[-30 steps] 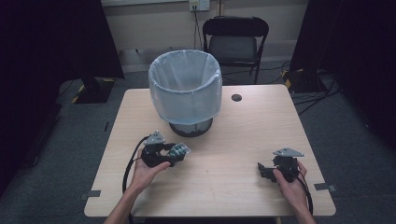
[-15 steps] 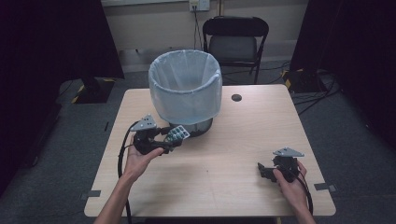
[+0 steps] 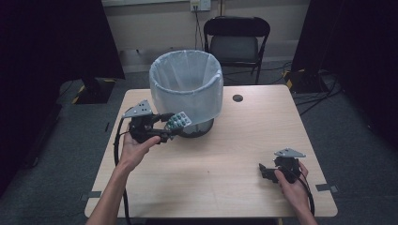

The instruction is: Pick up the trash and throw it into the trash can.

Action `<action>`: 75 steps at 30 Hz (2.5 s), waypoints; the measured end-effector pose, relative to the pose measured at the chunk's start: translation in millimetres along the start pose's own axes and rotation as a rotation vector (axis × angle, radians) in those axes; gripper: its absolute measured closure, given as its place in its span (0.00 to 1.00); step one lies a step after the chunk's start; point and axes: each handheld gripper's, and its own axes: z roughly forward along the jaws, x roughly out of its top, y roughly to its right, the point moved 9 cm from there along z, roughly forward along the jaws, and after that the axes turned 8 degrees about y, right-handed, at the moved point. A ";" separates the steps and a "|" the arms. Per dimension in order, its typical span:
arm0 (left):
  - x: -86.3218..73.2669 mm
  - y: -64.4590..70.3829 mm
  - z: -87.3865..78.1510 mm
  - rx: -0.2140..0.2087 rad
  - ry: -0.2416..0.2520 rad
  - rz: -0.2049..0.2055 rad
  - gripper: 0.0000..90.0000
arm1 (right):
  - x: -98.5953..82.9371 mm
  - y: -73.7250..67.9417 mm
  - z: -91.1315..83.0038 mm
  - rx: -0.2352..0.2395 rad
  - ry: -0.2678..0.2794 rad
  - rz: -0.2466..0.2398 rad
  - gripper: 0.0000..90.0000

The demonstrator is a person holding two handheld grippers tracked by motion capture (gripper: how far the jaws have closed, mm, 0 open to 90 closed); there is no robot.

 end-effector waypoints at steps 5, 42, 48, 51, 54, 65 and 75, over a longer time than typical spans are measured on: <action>20.5 -2.1 0.9 -0.001 0.005 0.039 0.38 | -0.1 0.0 -0.1 0.001 -0.001 -0.001 0.11; 95.3 -83.1 46.8 0.092 0.015 0.055 0.38 | -0.1 0.0 -0.1 0.001 -0.001 -0.001 0.11; 101.0 -93.9 55.0 0.105 0.011 0.037 0.38 | -0.1 0.0 -0.1 0.001 0.000 -0.001 0.11; 101.6 -101.1 59.6 0.128 0.002 0.029 0.38 | -0.1 0.0 -0.1 0.001 0.000 -0.001 0.11; 99.9 -107.6 64.7 0.134 -0.010 0.010 0.38 | -0.1 0.0 -0.1 0.001 0.000 -0.001 0.11; 93.4 -120.2 69.7 0.200 -0.048 -0.007 0.21 | -0.1 0.0 -0.1 0.001 0.000 -0.001 0.11; 95.7 -114.0 61.3 0.193 -0.029 -0.006 0.18 | -0.1 0.0 -0.1 0.001 -0.001 -0.001 0.11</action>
